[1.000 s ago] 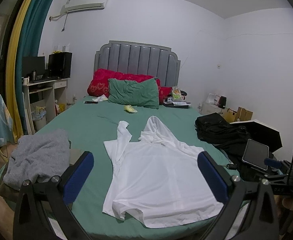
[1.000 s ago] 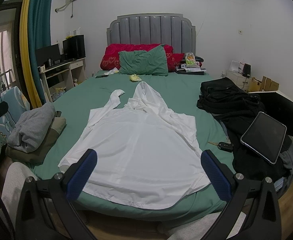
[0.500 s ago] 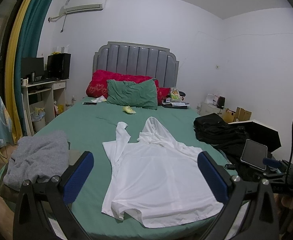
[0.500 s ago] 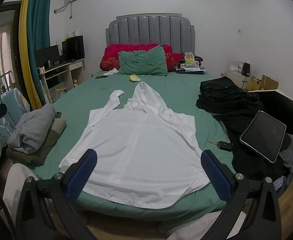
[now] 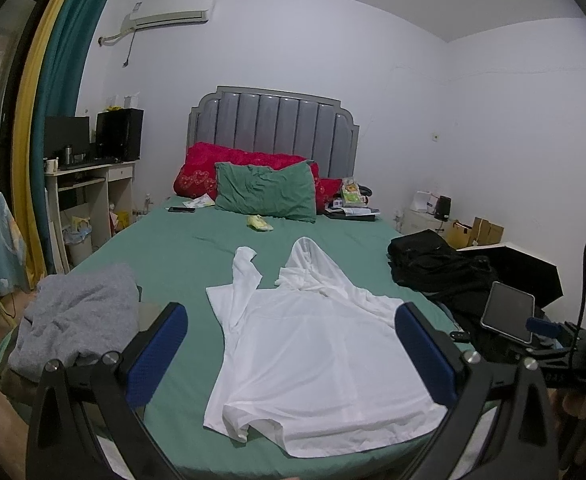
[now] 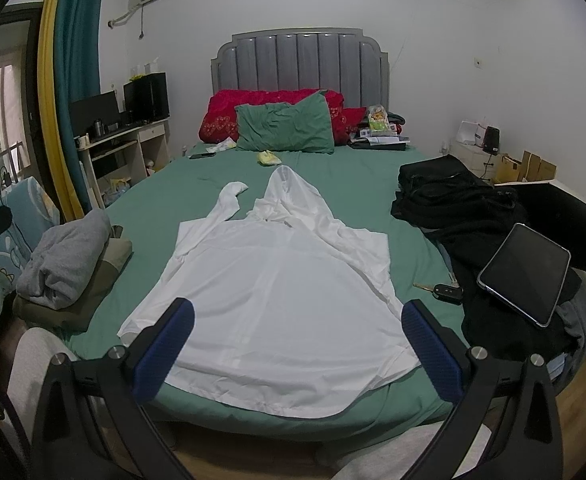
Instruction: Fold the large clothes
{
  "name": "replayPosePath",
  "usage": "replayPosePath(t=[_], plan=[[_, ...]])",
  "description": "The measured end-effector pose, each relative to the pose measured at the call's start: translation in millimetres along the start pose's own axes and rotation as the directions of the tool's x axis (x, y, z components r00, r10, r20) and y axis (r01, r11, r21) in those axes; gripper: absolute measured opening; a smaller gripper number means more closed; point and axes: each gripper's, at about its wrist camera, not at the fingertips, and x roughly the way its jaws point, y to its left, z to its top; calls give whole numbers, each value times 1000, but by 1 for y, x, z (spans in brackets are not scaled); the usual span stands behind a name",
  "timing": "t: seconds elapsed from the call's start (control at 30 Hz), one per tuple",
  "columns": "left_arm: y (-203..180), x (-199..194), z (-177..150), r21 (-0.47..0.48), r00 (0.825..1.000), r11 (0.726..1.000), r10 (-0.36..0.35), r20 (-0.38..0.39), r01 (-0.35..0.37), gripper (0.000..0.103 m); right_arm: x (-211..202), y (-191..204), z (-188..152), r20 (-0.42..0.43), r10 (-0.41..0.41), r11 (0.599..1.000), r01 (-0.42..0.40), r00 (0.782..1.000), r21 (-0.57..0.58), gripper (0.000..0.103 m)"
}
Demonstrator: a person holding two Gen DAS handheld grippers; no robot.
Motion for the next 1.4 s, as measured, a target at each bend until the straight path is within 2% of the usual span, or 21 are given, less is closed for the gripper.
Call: replayPosePath(t=[0.37,0.47,0.57,0.63,0.67,0.77,0.9,1.0,1.07,1.17,1.23,1.27,1.3,1.37,1.4], plan=[[-8,1,5,39,999,999,-8,38,6,103,5,-1,3,-11,1,1000,-1,1000,-2,103],[-6,24,9,21,999,1000,-8,-38,8,103,13,-6,7,-28,49,998,-48,998,33,103],[-2,52,8,19,994,999,-30,-105,33,103,25,-10,11,-38,64,998,-63,997,31,103],[4,73,4,11,992,1000,-18,-123,20,103,40,-14,13,-54,51,999,-51,997,17,103],[8,88,3,4,990,999,-33,-139,34,103,52,-18,14,-68,48,999,-47,997,11,103],[17,130,-3,10,980,1000,-15,-197,18,103,89,-31,20,-98,33,999,-33,995,-1,103],[37,201,-12,-17,960,1000,-15,-278,11,103,150,-48,35,-123,6,999,-10,992,-30,102],[55,258,-18,-18,948,1000,-7,-317,2,103,205,-54,49,-141,-4,997,-6,990,-73,92],[65,287,-21,-9,946,1000,0,-325,-3,102,250,-54,59,-165,-11,994,-7,986,-108,81],[78,332,-22,0,940,1000,1,-342,-1,102,314,-47,75,-186,12,990,-38,982,-136,73],[89,358,-23,29,941,999,41,-335,-33,101,357,-36,86,-190,22,983,-56,981,-176,65],[96,366,-23,29,939,998,62,-338,-55,101,379,-28,92,-194,31,977,-70,981,-199,57],[109,376,-26,6,937,997,71,-341,-73,101,397,-20,96,-196,36,973,-80,980,-216,54],[129,387,-33,-31,931,994,87,-354,-105,101,440,-4,108,-207,43,963,-96,977,-252,52],[139,395,-37,-36,921,991,106,-375,-129,101,460,5,113,-220,38,958,-98,975,-269,52]])
